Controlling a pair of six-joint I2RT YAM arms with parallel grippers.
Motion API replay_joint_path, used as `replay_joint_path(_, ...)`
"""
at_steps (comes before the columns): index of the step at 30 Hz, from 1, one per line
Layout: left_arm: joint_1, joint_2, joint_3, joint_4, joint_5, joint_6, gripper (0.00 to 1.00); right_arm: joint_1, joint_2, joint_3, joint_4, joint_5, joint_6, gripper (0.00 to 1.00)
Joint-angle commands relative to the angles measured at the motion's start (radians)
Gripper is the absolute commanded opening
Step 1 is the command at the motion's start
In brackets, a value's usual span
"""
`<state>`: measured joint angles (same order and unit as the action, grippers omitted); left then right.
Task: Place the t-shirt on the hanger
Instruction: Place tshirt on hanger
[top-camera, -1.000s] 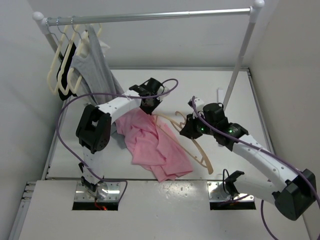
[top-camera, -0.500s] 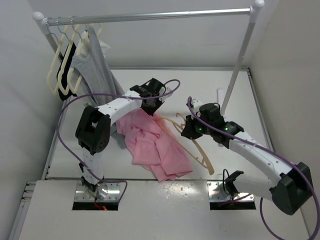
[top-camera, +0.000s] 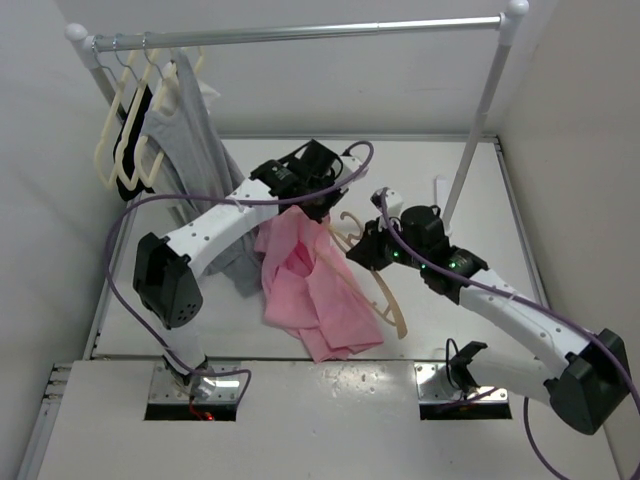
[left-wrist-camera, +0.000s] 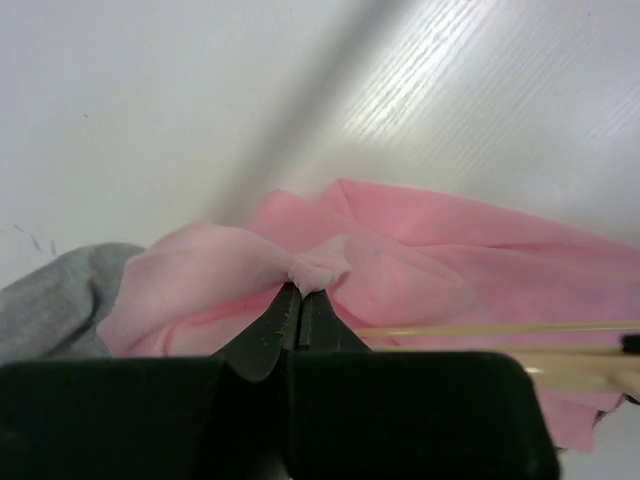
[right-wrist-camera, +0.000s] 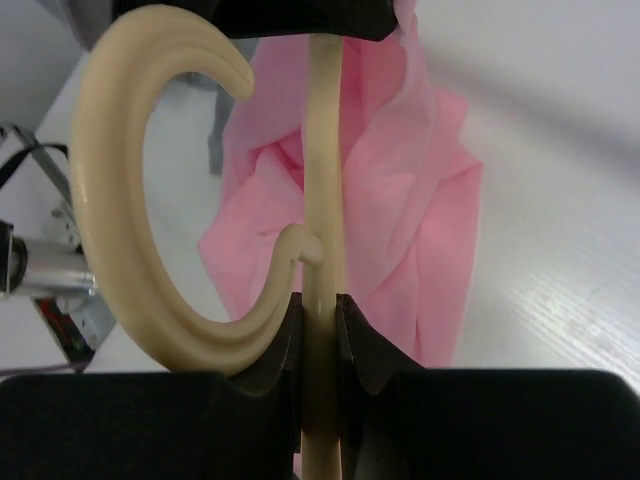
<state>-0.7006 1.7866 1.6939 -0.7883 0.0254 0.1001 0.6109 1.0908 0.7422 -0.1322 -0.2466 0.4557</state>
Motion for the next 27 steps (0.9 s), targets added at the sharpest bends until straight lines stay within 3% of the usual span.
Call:
replay_joint_path(1, 0.006, -0.041, 0.073, -0.074, 0.028, 0.012, 0.0, 0.009, 0.015, -0.024, 0.2, 0.111, 0.063, 0.0)
replay_joint_path(4, 0.006, -0.041, 0.102, -0.117, 0.038, 0.012, 0.0, 0.009, 0.069, -0.024, 0.241, 0.208, 0.063, 0.0)
replay_joint_path(9, -0.004, -0.052, 0.122, -0.152, 0.038, 0.021, 0.0, 0.009, 0.116, -0.014, 0.313, 0.237, 0.063, 0.0)
replay_joint_path(18, -0.022, -0.062, 0.11, -0.161, 0.071, 0.01, 0.0, 0.018, 0.202, 0.035, 0.399, 0.208, 0.034, 0.0)
replay_joint_path(22, -0.031, -0.062, 0.101, -0.114, 0.071, 0.001, 0.0, 0.027, 0.202, 0.045, 0.41, 0.162, 0.0, 0.0)
replay_joint_path(27, -0.031, -0.09, 0.06, -0.114, 0.146, 0.024, 0.05, 0.027, 0.158, -0.021, 0.459, 0.213, 0.0, 0.0)
